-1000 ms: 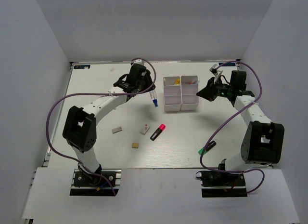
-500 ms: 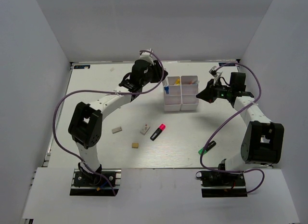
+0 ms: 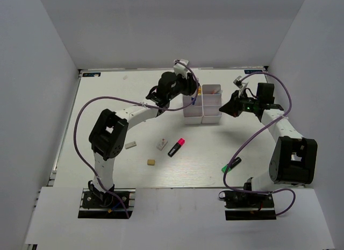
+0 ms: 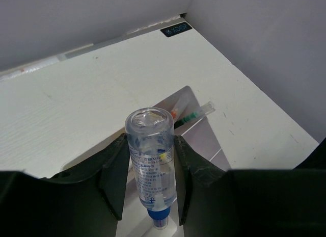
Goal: Sort the stationery into containers
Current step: Place the stationery in the storage box.
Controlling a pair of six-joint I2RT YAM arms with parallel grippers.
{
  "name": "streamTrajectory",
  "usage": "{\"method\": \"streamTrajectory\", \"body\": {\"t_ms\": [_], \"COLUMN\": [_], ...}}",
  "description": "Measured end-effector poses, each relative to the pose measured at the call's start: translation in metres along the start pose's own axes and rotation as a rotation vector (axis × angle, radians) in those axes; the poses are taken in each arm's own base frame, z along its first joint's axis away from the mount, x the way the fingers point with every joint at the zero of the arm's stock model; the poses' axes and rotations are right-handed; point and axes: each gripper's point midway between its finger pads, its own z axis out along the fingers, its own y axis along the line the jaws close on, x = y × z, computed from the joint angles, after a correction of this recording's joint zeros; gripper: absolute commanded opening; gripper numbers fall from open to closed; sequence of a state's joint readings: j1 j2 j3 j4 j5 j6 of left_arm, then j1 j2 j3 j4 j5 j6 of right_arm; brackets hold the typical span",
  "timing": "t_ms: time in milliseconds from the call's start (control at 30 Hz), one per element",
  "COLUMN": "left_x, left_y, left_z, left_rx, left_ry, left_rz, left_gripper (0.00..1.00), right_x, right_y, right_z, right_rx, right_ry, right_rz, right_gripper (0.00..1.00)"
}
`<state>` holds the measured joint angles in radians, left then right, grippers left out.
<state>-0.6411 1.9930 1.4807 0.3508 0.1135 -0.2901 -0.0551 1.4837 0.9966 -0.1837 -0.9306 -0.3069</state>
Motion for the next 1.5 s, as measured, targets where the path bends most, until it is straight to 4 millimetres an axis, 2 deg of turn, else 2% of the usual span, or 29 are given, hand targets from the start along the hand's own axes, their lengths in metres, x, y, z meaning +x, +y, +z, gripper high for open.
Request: {"method": "streamTrajectory", "body": {"t_ms": [200, 300, 533, 633, 733, 767, 900, 1300, 1500], "left_x": [0.000, 0.010, 0.009, 0.009, 0.010, 0.010, 0.012, 0.025, 0.038], "left_y": [-0.013, -0.011, -0.005, -0.005, -0.006, -0.006, -0.005, -0.007, -0.008], "left_z": [0.001, 0.000, 0.001, 0.001, 0.001, 0.001, 0.001, 0.001, -0.001], "left_rx": [0.041, 0.029, -0.005, -0.011, -0.011, -0.012, -0.013, -0.003, 0.004], "left_ry": [-0.038, -0.023, -0.027, -0.028, -0.026, -0.025, -0.019, 0.005, 0.035], "left_rz": [0.135, 0.186, 0.280, 0.305, 0.319, 0.322, 0.328, 0.323, 0.322], "left_gripper": [0.03, 0.04, 0.07, 0.11, 0.22, 0.29, 0.40, 0.48, 0.53], "right_x": [0.005, 0.005, 0.005, 0.005, 0.005, 0.005, 0.006, 0.014, 0.018], "right_y": [-0.001, -0.001, -0.001, -0.001, -0.001, -0.001, 0.000, 0.003, 0.005], "right_z": [-0.001, -0.001, -0.001, -0.001, -0.001, -0.001, -0.001, -0.002, -0.003], "right_rx": [0.002, 0.001, 0.001, 0.001, 0.000, 0.000, -0.002, -0.021, -0.030], "right_ry": [0.005, 0.005, 0.005, 0.005, 0.005, 0.005, 0.006, 0.032, 0.045], "right_rz": [0.006, 0.004, -0.001, -0.002, -0.002, -0.003, -0.009, -0.034, -0.047], "right_gripper": [0.06, 0.06, 0.06, 0.09, 0.14, 0.19, 0.30, 0.36, 0.43]}}
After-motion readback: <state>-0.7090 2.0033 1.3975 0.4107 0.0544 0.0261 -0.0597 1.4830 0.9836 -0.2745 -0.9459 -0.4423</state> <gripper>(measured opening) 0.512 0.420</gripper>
